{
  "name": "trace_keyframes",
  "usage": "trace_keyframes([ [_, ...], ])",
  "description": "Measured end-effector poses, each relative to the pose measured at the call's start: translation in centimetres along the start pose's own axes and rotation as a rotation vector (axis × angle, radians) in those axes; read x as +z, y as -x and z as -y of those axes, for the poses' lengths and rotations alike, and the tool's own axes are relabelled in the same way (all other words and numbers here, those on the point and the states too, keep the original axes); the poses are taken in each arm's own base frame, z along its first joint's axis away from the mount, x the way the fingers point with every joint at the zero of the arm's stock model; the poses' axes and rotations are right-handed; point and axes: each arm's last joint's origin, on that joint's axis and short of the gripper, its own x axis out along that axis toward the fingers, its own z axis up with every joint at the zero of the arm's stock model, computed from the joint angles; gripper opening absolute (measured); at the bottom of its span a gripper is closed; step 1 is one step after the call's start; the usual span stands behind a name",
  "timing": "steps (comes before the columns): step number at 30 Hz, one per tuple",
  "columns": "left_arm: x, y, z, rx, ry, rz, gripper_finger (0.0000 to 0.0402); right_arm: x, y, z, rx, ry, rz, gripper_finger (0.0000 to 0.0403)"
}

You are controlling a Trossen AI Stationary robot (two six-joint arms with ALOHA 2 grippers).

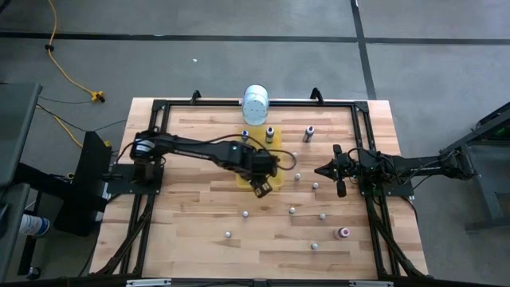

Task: Pick & Place food coloring
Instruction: Put the small black food coloring bottle in the yellow transparent bin

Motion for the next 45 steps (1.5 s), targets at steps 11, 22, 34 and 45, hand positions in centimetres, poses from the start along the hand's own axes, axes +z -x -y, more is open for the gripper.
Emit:
trace_keyframes([
  [11,-4.6,6.5,1.8,-0.052,-0.176,-0.053,0.014,0.0,0.0,0.0,0.0,0.0,0.001,0.0],
  [22,-12.0,7.0,3.1,-0.204,-0.347,-0.04,0.014,0.0,0.0,0.0,0.0,0.0,0.001,0.0],
  [34,-18.4,4.0,4.3,-0.393,-0.812,0.057,0.014,0.0,0.0,0.0,0.0,0.0,0.001,0.0],
  [45,-19.2,1.0,5.4,-0.393,-1.096,0.115,0.014,0.0,0.0,0.0,0.0,0.0,0.0,0.0],
])
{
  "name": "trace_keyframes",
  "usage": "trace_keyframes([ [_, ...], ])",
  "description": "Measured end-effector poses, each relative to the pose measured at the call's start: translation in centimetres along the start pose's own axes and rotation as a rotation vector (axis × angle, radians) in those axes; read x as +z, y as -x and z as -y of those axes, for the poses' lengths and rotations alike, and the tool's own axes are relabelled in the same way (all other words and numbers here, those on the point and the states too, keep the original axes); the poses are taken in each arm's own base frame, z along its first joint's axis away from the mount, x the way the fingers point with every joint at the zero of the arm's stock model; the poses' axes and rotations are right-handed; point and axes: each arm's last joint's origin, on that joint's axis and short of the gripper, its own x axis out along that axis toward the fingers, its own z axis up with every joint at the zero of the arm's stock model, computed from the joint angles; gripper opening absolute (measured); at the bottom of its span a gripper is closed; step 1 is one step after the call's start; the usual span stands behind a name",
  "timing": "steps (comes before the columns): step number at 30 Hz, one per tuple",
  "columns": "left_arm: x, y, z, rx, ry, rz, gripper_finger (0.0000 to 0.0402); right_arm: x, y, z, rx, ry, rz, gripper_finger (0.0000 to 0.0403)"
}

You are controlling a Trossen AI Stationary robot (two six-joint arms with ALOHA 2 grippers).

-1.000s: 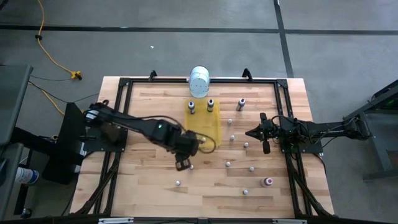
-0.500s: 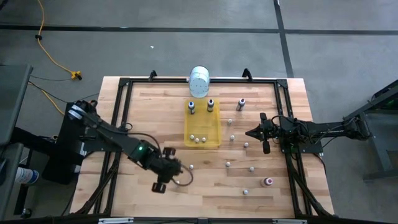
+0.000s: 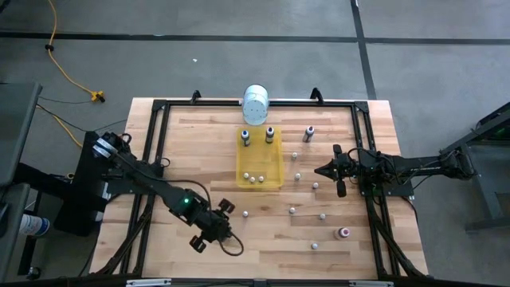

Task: Pick & Place food coloring
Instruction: Put the small black food coloring bottle in the yellow transparent bin

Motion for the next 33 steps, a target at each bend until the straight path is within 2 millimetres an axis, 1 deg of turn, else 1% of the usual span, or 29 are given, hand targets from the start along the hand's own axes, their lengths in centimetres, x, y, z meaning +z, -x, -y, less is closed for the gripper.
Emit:
trace_keyframes([
  [4,0.1,-1.4,0.0,0.007,-0.047,-0.001,0.014,0.0,0.0,0.0,0.0,0.0,0.0,0.0],
  [10,-0.1,-3.0,0.1,0.004,-0.05,-0.036,0.014,0.0,0.0,0.0,0.0,0.0,0.0,0.0],
  [18,-0.2,-3.5,0.1,0.003,-0.057,-0.05,0.014,0.0,0.0,0.0,0.0,0.0,0.001,0.0],
  [21,-0.5,-3.9,-0.3,0.005,-0.047,-0.076,0.014,0.0,0.0,0.0,0.0,0.0,0.001,0.0],
  [24,-0.3,-4.1,-0.4,0.009,-0.038,-0.059,0.014,0.0,0.0,0.0,0.0,0.0,0.001,0.0],
  [33,-0.5,-4.3,-0.3,0.005,-0.037,-0.076,0.014,0.0,0.0,0.0,0.0,0.0,0.001,0.0],
])
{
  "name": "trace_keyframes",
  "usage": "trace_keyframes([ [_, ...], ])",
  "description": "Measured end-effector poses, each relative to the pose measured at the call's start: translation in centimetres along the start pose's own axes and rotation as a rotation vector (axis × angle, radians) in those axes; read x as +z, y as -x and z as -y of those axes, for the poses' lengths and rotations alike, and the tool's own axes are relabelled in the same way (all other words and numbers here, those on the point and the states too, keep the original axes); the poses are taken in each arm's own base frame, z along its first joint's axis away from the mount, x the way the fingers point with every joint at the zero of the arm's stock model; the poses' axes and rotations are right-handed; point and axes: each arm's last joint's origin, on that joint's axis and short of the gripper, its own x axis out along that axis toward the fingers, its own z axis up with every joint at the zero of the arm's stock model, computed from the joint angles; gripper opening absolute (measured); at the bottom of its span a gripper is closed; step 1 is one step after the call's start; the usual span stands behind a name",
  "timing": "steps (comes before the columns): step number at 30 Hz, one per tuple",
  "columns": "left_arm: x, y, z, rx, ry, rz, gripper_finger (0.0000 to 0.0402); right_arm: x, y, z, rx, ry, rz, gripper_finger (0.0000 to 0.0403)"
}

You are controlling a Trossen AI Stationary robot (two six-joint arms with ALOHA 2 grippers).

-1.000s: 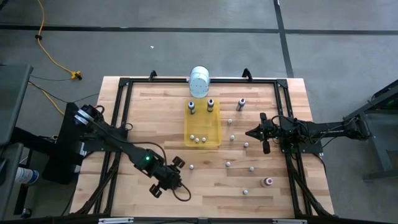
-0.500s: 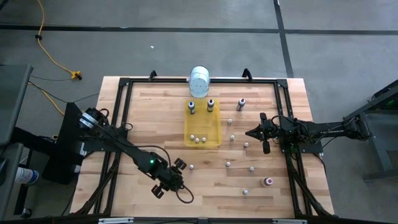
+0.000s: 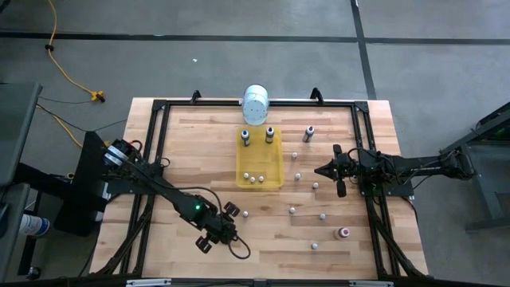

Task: Pick & Place food coloring
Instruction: Put the small black food coloring bottle in the yellow transparent bin

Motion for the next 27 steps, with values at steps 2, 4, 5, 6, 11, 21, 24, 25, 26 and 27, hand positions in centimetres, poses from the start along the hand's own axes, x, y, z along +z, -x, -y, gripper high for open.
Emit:
trace_keyframes([
  [2,-0.06,-0.05,0.0,0.0,0.0,-0.006,0.014,0.0,0.0,0.0,0.0,0.0,0.0,0.0],
  [4,-0.01,-0.05,0.01,-0.001,0.0,-0.001,0.014,0.0,0.0,0.0,0.0,0.0,0.0,0.0],
  [5,0.0,-0.11,0.01,0.0,0.0,0.0,0.014,0.0,0.0,0.0,0.0,0.0,0.0,0.0],
  [6,0.02,-0.23,0.01,0.0,0.0,0.0,0.014,0.0,0.0,0.0,0.0,0.0,0.0,0.0],
  [11,-0.01,-0.33,0.02,0.0,0.0,-0.003,0.014,0.0,0.0,0.0,0.0,0.0,0.0,0.0],
  [21,-0.07,-0.8,0.08,-0.01,0.0,-0.013,0.0138,0.0,0.0,0.0,0.0,0.0,0.0,0.0],
  [24,-0.11,-0.8,0.09,-0.01,0.0,-0.017,0.0121,0.0,0.0,0.0,0.0,0.0,0.0,0.0],
  [25,-0.12,-0.8,0.09,-0.011,0.001,-0.018,0.0112,0.0,0.0,0.0,0.0,0.0,0.0,0.0],
  [26,-0.12,-0.8,0.09,-0.011,0.001,-0.018,0.0103,0.0,0.0,0.0,0.0,0.0,0.0,0.0],
  [27,-0.11,-0.8,0.09,-0.011,0.001,-0.018,0.0092,0.0,0.0,0.0,0.0,0.0,0.001,0.0],
])
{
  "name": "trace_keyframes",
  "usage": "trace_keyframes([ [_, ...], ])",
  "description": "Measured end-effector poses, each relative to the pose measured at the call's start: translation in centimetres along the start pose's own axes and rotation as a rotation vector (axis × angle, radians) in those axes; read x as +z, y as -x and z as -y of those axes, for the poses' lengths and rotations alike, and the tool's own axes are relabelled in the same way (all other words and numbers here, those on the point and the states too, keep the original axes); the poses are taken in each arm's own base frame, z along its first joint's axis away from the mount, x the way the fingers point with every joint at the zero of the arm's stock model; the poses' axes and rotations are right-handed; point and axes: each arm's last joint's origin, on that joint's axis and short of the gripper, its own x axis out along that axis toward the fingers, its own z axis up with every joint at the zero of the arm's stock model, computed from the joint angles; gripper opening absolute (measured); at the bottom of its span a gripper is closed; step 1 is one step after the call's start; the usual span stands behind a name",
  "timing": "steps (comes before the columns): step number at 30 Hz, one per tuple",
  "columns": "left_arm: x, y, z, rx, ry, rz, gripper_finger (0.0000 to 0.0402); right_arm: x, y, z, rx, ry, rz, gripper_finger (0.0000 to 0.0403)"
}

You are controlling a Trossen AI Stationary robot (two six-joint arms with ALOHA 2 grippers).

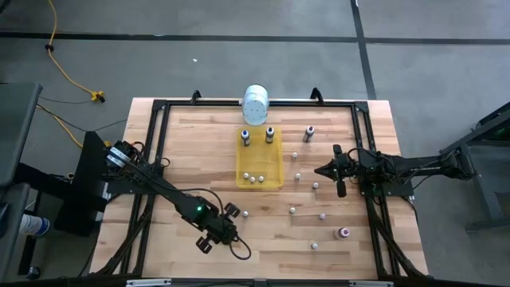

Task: Pick & Place food coloring
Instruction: Put the small black food coloring bottle in the yellow transparent bin

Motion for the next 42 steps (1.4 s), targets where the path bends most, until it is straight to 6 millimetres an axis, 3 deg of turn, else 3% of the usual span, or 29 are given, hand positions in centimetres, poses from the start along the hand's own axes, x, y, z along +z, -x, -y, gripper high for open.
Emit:
trace_keyframes([
  [8,0.0,0.1,0.0,-0.005,0.023,0.004,0.0023,0.0,0.0,0.0,0.0,0.0,0.0,0.0],
  [18,0.0,0.1,0.0,-0.014,0.145,0.005,0.0031,0.0,0.0,0.0,0.0,0.0,0.0,0.0],
  [27,0.6,0.2,-0.3,0.031,0.465,0.064,0.0032,0.0,0.0,0.0,0.0,0.0,0.0,0.0],
  [34,1.9,1.3,-2.5,0.087,0.811,0.13,0.0033,0.0,0.0,0.0,0.0,0.0,0.0,0.0],
  [38,3.2,2.8,-4.1,0.099,0.876,0.159,0.0033,0.0,0.0,0.0,0.0,0.0,0.0,0.0],
  [42,4.6,5.6,-6.0,0.136,0.91,0.137,0.0033,0.0,0.0,0.0,0.0,0.0,0.0,0.0],
])
